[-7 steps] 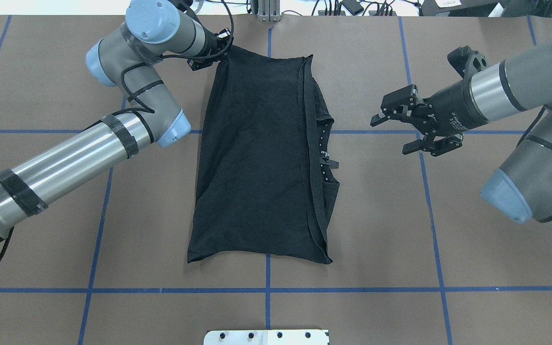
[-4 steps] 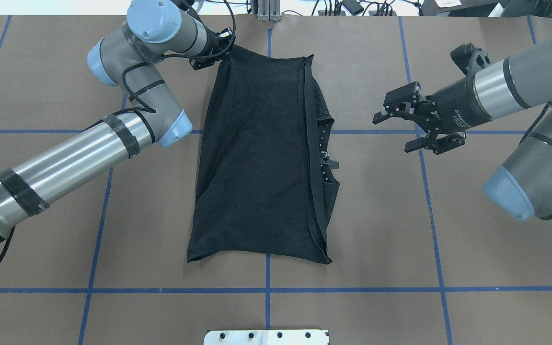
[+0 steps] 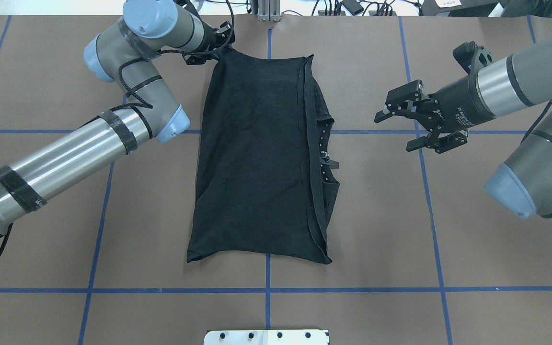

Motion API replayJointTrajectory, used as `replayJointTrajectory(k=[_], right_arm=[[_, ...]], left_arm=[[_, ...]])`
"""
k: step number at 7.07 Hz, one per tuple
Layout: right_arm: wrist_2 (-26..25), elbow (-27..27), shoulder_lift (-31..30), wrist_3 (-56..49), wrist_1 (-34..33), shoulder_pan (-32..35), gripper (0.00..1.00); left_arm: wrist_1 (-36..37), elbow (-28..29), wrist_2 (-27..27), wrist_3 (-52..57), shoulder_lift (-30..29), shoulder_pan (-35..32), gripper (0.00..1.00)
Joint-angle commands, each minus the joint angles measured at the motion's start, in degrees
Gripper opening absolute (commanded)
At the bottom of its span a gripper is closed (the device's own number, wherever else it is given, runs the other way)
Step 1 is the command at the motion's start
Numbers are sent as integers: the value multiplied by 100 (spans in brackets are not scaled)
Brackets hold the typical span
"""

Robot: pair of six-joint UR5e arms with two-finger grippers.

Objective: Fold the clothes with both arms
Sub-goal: 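Release the shirt and raise the left gripper away from it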

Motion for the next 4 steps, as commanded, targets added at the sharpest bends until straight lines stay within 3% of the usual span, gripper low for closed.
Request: replayJointTrajectory(k=[1, 4], right_arm=[[25, 0, 16, 0, 0, 15, 100], [-72, -44, 78, -96, -52, -72, 100]], left_arm=[[36, -1, -25, 683, 44, -422, 100], [36, -228, -304, 1057, 394, -547, 100]])
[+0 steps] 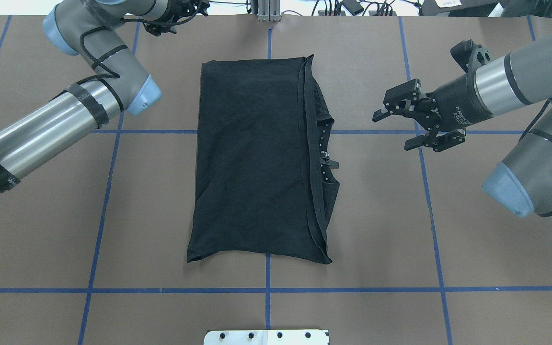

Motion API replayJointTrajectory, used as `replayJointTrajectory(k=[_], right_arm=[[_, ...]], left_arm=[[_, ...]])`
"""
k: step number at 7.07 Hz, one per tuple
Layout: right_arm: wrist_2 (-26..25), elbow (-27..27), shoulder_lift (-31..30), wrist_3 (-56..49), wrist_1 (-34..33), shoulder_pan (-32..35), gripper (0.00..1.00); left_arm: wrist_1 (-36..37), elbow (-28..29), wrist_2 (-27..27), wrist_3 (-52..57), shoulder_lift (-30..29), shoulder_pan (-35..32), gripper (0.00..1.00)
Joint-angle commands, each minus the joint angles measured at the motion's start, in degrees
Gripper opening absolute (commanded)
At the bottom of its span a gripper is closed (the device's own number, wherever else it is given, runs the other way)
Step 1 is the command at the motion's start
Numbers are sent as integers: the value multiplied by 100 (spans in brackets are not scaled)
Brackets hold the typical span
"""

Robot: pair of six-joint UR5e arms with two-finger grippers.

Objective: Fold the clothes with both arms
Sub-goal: 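Release the shirt and raise the left gripper away from it, then lower the right gripper onto the shirt's side edge nearest it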

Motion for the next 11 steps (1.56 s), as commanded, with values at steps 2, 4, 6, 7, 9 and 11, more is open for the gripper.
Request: replayJointTrajectory(k=[2, 4, 6, 7, 9, 11], right_arm=[[-636, 28, 175, -243, -74, -389, 100], [-1437, 46, 323, -949, -457, -899, 100], [-1502, 133, 841, -1936, -1782, -1041, 100], [-1842, 143, 939, -2044, -2162, -1294, 100], [-2659, 195, 1245, -2606, -3319, -1857, 100], [-3255, 275, 1746, -3010, -4682, -2505, 100]], left_arm=[[12, -669, -591, 65, 568, -12, 100], [3, -953, -627, 65, 868, -12, 100], [3, -1014, -627, 65, 886, -20, 100], [-5, -1110, -636, 65, 1052, -12, 100], [3, -1409, -645, 179, 1325, -12, 100], [-5, -1498, -645, 179, 1431, -12, 100]])
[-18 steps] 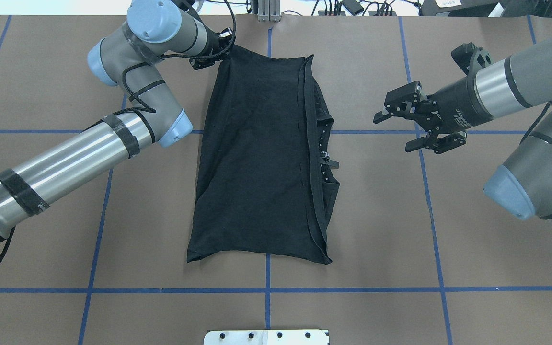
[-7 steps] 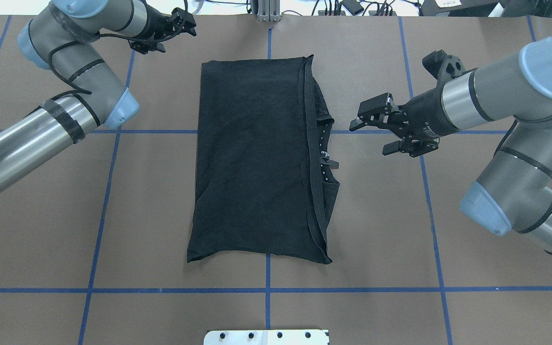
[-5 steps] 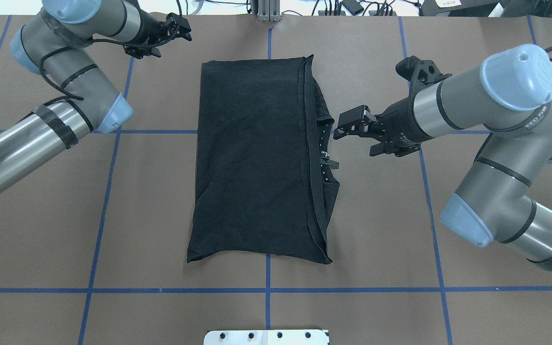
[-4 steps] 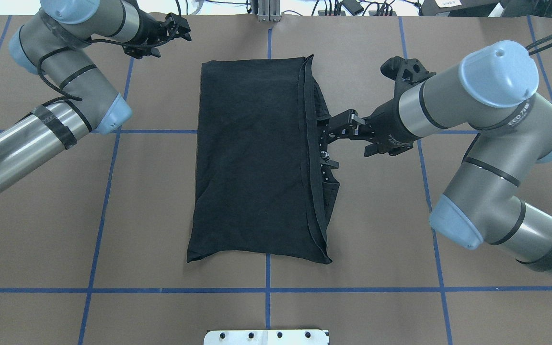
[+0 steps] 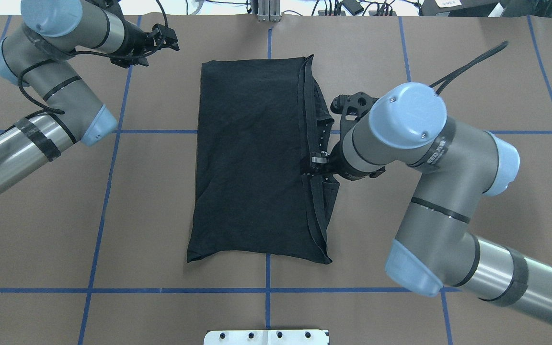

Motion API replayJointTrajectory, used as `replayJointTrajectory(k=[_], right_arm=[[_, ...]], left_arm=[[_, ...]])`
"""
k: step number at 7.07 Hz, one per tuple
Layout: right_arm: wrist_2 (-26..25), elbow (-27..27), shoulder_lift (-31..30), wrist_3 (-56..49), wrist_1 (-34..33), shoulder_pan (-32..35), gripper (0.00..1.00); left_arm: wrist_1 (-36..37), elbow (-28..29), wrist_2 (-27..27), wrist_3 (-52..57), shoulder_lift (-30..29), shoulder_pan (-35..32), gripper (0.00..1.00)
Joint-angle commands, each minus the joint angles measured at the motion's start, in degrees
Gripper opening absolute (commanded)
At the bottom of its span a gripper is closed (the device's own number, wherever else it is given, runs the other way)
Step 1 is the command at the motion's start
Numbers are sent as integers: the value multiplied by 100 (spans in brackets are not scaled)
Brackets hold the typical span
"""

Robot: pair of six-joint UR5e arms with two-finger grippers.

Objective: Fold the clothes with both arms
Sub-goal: 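Lower the right gripper onto the shirt's side edge nearest it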

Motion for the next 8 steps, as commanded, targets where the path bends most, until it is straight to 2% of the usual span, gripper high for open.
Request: replayJointTrajectory(k=[1, 4, 6, 8], right_arm=[[-933, 20, 411, -481, -1142, -889, 100], [-1043, -129, 333, -1016, -1155, -1289, 100], [-1149, -426, 341, -1290, -1146, -1351, 100], [-1105, -463, 315, -1423, -1172, -1368, 100]], left_arm=[[2, -77, -1, 9, 72, 0, 100], [-7, -85, -1, 9, 72, 0, 100], [-7, -77, 8, 9, 72, 9, 100], [-7, -77, 8, 0, 72, 18, 100]])
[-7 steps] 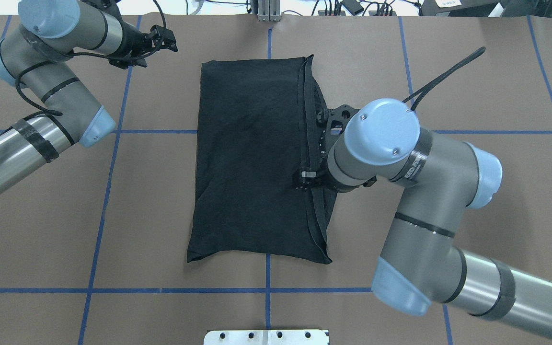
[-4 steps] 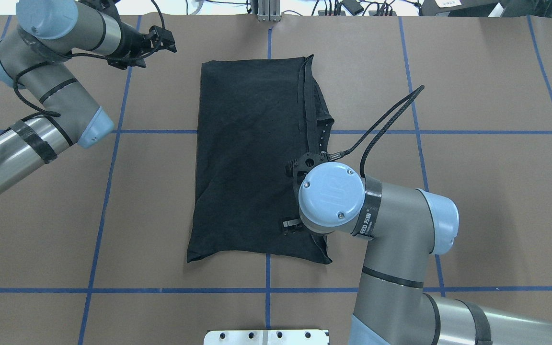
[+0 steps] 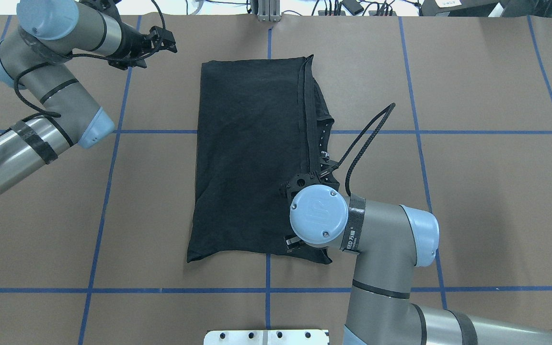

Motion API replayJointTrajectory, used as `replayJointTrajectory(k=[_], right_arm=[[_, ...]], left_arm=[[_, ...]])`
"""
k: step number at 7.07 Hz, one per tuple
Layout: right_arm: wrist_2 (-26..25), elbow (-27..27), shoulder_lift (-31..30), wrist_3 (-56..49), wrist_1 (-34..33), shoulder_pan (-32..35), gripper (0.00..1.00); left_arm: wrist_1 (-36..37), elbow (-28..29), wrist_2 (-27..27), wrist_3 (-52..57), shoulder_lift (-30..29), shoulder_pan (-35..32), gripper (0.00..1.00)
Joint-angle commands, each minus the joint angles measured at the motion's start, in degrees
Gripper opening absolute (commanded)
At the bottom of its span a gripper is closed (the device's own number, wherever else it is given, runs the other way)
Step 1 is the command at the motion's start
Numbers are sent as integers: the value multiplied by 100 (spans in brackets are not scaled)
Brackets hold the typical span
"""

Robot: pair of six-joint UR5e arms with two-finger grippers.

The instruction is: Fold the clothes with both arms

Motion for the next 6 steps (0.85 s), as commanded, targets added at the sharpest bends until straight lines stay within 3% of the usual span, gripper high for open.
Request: replayJointTrajectory(k=[1, 6], right_arm=[[35, -116, -20, -91, -7, -18, 100], [79, -327, -20, -100, -25, -9, 100]], left_arm=[[-9, -5, 1, -3, -6, 15, 100], [-18, -32, 1, -3, 3, 24, 100]])
